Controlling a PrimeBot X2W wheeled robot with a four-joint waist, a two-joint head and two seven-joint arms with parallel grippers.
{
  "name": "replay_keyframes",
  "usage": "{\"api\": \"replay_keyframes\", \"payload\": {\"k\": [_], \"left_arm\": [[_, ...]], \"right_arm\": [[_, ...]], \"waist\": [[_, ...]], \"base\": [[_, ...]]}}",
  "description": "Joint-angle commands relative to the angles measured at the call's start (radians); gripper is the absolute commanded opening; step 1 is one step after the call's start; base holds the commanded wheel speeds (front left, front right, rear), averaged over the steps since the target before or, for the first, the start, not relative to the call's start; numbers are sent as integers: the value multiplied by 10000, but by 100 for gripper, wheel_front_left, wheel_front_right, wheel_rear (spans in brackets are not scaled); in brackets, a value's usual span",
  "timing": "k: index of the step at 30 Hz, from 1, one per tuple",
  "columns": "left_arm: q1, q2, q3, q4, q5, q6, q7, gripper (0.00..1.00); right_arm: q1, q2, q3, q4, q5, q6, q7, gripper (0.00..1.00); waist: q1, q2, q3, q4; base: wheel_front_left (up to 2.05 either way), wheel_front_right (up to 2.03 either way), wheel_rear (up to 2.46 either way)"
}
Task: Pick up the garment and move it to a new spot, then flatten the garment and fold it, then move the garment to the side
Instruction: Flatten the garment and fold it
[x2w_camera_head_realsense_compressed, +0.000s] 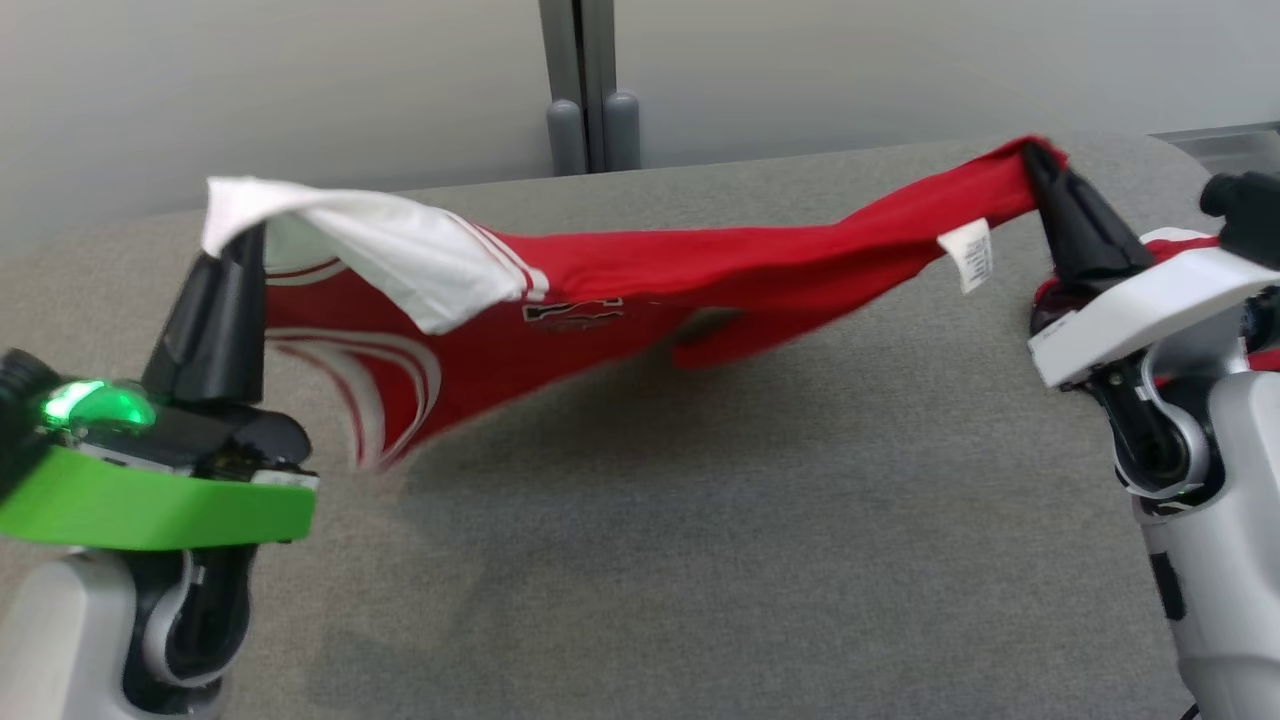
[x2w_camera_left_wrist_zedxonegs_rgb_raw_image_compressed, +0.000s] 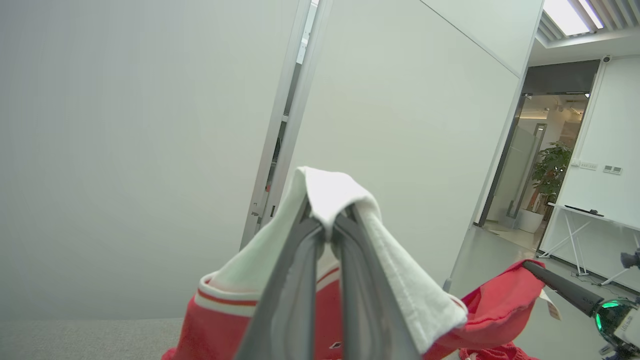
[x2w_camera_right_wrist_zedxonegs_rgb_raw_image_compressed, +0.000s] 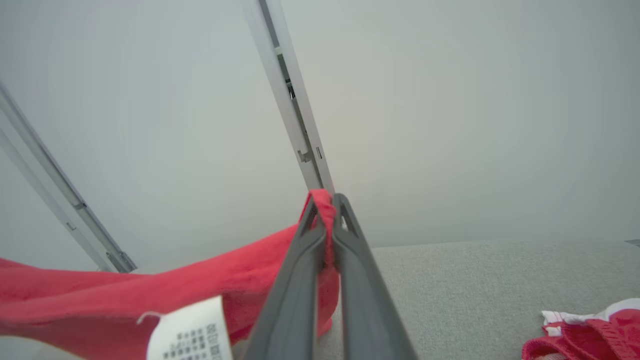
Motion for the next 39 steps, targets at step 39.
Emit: {"api": "replay_keyframes", "payload": {"k": [39], "left_arm": [[-11331,805,-1079,5721,2264,233,1527,0]], "right_arm": [[-8382,1558,-1605,2306,-4489,-4,-657,0]], "waist": [[0,0,4332,-647]], "base": [[0,0,0]]}}
